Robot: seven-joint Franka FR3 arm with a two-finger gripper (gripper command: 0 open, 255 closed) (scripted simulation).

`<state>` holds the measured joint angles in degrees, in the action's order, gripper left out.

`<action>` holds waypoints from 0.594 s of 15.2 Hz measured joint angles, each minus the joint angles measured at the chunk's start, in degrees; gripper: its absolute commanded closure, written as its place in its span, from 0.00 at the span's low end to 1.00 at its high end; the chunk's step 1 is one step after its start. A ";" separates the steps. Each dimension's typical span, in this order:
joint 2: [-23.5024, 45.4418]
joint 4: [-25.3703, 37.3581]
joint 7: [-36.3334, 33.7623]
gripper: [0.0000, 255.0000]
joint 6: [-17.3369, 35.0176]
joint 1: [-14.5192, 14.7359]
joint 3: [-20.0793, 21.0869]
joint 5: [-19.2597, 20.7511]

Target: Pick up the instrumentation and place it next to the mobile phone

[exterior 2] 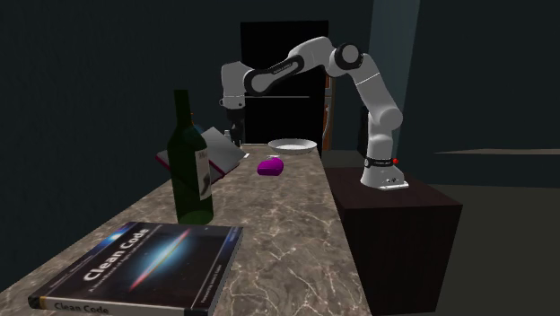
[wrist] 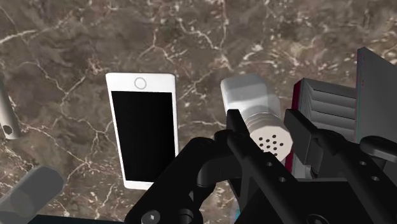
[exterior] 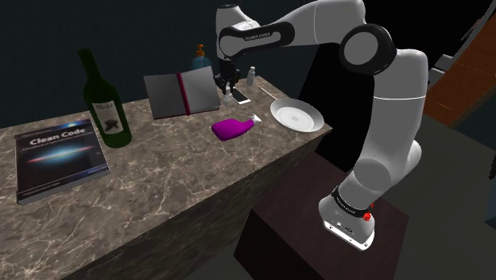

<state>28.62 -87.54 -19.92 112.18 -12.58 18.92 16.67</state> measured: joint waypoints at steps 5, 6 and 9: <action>0.06 -0.04 -0.03 0.00 0.11 0.01 -0.01 0.03; 0.06 -0.04 -0.03 0.00 0.12 0.01 -0.01 0.03; 0.06 -0.06 -0.04 0.00 0.11 -0.02 -0.05 0.05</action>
<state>28.68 -87.61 -19.95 112.29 -12.60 18.87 16.72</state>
